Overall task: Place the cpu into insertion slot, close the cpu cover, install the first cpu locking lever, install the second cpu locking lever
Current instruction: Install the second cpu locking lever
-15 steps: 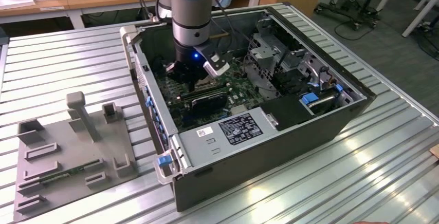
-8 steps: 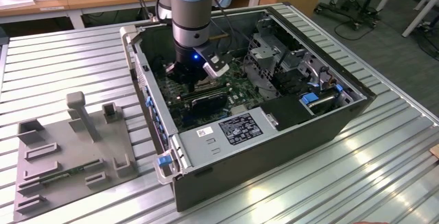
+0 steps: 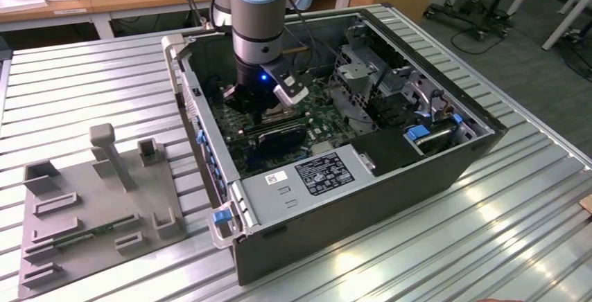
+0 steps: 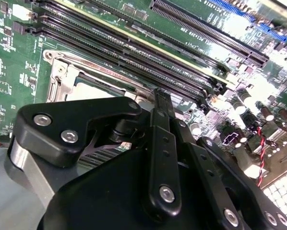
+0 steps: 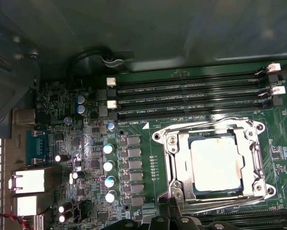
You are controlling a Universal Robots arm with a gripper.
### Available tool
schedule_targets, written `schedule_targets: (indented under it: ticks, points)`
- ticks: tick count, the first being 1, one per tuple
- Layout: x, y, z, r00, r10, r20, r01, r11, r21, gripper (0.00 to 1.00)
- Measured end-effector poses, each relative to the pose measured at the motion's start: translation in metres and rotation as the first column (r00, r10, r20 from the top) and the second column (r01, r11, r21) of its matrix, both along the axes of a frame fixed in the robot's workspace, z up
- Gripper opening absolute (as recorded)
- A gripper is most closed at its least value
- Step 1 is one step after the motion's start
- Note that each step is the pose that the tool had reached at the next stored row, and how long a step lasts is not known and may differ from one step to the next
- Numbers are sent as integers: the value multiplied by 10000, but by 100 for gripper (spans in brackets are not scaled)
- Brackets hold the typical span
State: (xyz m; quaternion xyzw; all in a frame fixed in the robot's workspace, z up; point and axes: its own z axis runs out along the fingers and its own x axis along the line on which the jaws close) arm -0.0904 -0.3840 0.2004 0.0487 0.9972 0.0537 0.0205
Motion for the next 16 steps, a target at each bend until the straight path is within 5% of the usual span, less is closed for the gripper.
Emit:
schedule_targets:
  ticks: [7, 16]
  points:
    - [0, 8, -16, 10000, 0, 1, 0, 9998, 200, 11]
    - [-4, 6, -46, 10000, 0, -3, 0, 9998, 211, 11]
